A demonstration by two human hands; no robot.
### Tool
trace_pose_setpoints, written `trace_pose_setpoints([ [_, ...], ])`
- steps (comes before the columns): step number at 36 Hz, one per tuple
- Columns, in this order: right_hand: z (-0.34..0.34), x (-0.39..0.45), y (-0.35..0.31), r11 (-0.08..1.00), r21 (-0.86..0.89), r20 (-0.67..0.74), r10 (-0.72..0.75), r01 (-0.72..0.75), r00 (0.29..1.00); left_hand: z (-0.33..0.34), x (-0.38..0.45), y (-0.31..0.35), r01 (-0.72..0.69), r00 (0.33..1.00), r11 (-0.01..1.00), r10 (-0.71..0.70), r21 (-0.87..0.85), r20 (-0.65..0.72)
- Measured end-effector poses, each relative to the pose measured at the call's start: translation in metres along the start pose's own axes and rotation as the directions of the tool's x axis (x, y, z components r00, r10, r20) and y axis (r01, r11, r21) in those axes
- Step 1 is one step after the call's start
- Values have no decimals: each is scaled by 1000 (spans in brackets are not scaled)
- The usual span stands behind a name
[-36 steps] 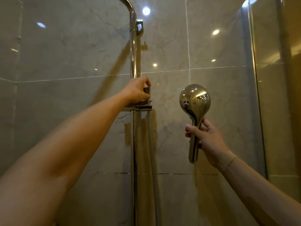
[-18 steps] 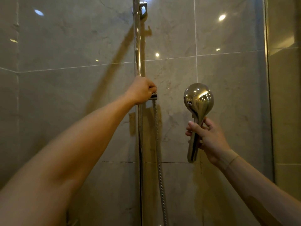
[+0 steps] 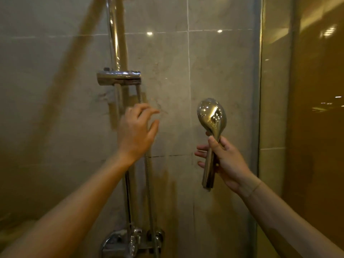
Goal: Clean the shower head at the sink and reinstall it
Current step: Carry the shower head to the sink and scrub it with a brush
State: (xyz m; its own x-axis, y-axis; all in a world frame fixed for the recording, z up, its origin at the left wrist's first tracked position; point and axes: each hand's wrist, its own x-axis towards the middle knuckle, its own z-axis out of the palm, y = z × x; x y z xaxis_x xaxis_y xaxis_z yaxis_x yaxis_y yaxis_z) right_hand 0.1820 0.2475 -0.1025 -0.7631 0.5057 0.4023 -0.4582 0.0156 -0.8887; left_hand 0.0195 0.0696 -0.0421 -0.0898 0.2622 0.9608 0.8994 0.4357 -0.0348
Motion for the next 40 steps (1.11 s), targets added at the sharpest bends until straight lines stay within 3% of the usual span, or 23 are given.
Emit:
trace_pose_setpoints([
  [3, -28, -29, 14, 999, -20, 15, 29, -28, 999, 14, -62, 41, 199, 972, 915, -139, -352, 189],
  [6, -52, -63, 32, 998, -26, -28, 63, -64, 998, 26, -118, 91, 515, 829, 658, -220, -549, 514],
  [9, -70, -98, 47, 997, -3, -103, 81, -82, 991, 42, -165, 136, 687, 681, 425, -91, -590, 727],
  [12, -84, -137, 60, 994, 56, -217, 100, -90, 971, 56, -209, 176, 792, 577, 225, 25, -567, 816],
  [17, -95, -208, 80, 992, 83, -415, 121, -94, 902, 64, -274, 217, 903, 408, 36, 247, -429, 879],
  [23, -85, -295, 95, 989, 98, -613, 145, -107, 777, 52, -334, 245, 971, 214, -27, 543, -237, 812],
  [26, -76, -339, 97, 984, 122, -708, 178, -130, 684, 41, -365, 258, 994, 74, 9, 661, -106, 746],
  [29, -68, -386, 98, 974, 83, -814, 190, -213, 549, 27, -393, 276, 993, -3, 83, 717, -81, 697],
  [34, -63, -458, 81, 970, 43, -942, 119, -239, 314, 9, -411, 308, 980, -81, 170, 823, -108, 562],
  [40, -51, -540, 46, 981, 34, -989, 61, -192, 136, -11, -414, 363, 958, -57, 151, 934, -245, 352],
])
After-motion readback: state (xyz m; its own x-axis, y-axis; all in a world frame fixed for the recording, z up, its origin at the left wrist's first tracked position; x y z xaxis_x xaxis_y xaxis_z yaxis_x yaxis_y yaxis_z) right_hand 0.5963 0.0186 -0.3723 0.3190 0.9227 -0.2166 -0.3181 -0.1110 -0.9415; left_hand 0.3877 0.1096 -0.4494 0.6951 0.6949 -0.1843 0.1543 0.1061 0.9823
